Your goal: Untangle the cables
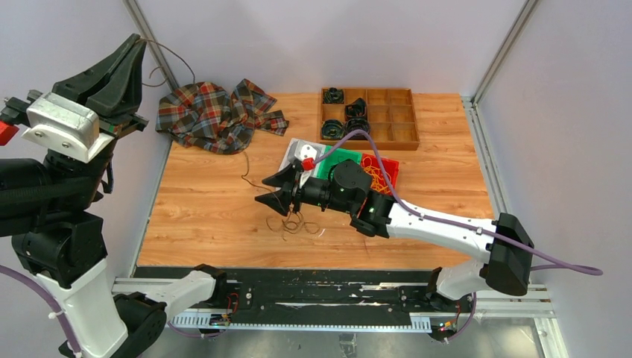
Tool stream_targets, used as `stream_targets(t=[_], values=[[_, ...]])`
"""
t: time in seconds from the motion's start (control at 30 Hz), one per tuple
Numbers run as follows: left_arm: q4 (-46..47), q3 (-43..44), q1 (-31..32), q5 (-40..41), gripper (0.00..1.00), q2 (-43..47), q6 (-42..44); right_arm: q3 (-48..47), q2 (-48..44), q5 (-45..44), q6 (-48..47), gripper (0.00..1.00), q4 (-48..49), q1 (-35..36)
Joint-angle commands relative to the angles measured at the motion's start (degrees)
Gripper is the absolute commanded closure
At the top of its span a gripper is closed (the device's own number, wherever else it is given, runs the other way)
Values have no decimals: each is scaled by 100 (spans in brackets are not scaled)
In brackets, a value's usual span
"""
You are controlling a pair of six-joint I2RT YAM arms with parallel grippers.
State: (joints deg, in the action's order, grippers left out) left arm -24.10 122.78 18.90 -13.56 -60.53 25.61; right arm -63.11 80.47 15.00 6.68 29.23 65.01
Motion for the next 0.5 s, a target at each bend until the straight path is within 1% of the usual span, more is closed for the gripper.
stream_targets(t=[0.0, 0.03, 0.1, 0.17, 0.27, 0.3, 0.33, 0.37, 0.47], values=[[7, -167, 0, -135, 100, 27, -186, 294, -69, 387, 326, 57, 229, -146], [24, -220, -1, -146, 100, 47, -216, 333, -70, 389, 402, 58, 239, -173], [30, -313, 0, -170, 100, 86, -247, 434, -119, 349, 481, 55, 268, -191], [8, -385, 0, -183, 100, 96, -286, 518, -186, 57, 484, 48, 195, -192], [-128, -410, -2, -235, 100, 97, -354, 484, -253, -513, 395, 42, -218, -191], [-159, -436, -1, -261, 100, 102, -382, 470, -266, -662, 370, 38, -337, -199], [-172, -468, 0, -281, 100, 123, -408, 468, -272, -754, 357, 32, -418, -195], [-174, -517, 0, -299, 99, 142, -441, 455, -267, -825, 353, 28, -495, -195], [-205, -656, -4, -354, 100, 198, -466, 365, -248, -858, 334, 25, -724, -194]])
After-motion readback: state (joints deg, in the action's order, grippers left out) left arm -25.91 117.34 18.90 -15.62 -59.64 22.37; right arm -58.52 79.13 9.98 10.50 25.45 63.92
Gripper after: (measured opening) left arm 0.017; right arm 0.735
